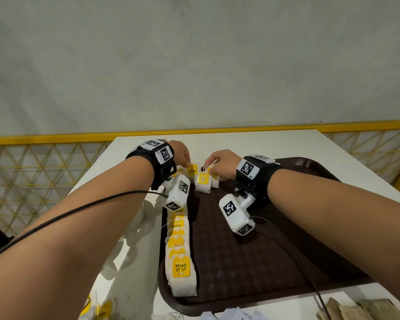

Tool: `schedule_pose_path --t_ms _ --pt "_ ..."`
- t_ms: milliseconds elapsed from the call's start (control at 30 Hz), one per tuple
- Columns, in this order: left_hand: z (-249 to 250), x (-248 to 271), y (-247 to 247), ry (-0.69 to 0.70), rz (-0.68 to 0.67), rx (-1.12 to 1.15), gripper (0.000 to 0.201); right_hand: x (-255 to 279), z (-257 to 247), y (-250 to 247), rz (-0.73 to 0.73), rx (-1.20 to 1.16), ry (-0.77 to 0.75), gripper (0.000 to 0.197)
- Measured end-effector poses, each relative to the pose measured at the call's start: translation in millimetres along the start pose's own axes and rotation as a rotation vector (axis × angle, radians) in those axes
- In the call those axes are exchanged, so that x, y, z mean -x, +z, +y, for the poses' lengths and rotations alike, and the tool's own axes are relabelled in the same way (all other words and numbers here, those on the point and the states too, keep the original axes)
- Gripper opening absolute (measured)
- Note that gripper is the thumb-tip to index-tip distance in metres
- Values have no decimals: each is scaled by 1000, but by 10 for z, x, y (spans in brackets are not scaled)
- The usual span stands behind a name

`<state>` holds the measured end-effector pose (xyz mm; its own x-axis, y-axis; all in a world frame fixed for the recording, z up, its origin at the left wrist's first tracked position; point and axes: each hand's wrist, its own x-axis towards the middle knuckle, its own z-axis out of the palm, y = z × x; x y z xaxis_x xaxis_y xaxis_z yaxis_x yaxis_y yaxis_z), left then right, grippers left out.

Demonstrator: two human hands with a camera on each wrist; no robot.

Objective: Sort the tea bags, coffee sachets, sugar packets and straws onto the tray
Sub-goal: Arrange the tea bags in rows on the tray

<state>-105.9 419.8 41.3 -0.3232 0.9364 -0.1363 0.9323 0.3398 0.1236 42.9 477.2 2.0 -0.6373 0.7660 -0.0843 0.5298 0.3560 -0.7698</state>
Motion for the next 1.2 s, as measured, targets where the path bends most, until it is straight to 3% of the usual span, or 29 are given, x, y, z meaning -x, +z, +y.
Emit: schedule_pose_path --t_ms 233,500,633,733,1033,1200 --pt "8 -24 61 4 -8 -100 25 18 -144 71 -136 16 -87 25" --pt "-187 121 -54 31 37 184 20 -26 -151 107 -56 30 -77 28" --pt "-152 201 -24 72 -9 147 21 4 -89 61 18 -59 26 21" --pt "-77 240 23 84 -75 127 25 72 -52 17 -3 -134 70 22" --pt "35 260 160 -40 -121 -48 48 115 -38 169 -62 -44 5 21" --pt "44 240 181 -47 -117 -85 46 129 -51 191 -56 -14 4 22"
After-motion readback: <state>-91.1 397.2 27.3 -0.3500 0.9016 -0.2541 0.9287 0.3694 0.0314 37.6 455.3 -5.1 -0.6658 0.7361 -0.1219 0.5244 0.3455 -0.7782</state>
